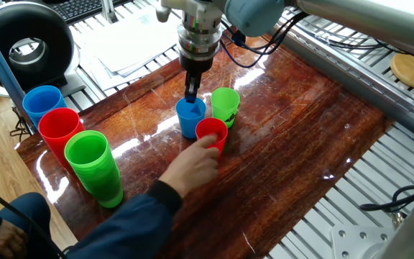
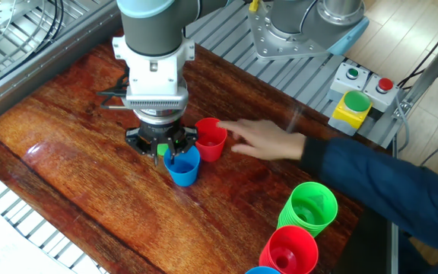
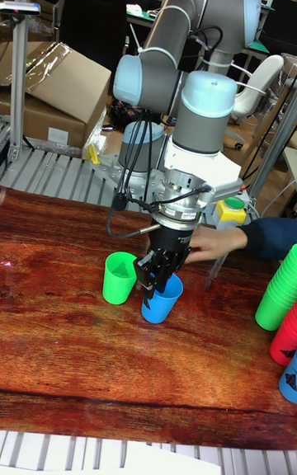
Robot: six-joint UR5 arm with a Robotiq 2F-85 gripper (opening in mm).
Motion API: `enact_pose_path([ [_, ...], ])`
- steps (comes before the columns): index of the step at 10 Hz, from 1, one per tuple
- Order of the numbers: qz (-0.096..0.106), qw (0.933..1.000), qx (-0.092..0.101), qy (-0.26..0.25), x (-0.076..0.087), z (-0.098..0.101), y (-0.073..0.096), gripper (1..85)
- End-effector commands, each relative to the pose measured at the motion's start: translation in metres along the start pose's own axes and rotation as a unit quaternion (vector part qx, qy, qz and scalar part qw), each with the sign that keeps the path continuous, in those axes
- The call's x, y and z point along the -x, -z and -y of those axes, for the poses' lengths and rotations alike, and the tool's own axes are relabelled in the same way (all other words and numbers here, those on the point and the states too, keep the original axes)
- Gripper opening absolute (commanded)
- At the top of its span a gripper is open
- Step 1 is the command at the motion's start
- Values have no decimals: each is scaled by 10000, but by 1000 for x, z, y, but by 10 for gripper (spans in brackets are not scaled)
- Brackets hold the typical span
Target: Stack the cups
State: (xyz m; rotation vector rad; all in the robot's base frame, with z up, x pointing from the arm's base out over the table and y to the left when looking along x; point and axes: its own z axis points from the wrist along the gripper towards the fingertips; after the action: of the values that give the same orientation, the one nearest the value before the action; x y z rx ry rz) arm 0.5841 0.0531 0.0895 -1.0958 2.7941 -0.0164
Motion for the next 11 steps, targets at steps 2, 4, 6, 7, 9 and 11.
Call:
enact_pose_path([
  [2,89,10000,-20,1,1,2,-2,320],
  [4,147,9999,31,-56,4,-3,-4,300],
  [6,160,9996,93,-201,5,-8,-5,183],
  [7,162,9993,144,-313,6,-11,-4,107],
  [9,132,9988,181,-429,5,-12,-1,13],
  [11,82,9983,427,-389,2,-11,17,13],
])
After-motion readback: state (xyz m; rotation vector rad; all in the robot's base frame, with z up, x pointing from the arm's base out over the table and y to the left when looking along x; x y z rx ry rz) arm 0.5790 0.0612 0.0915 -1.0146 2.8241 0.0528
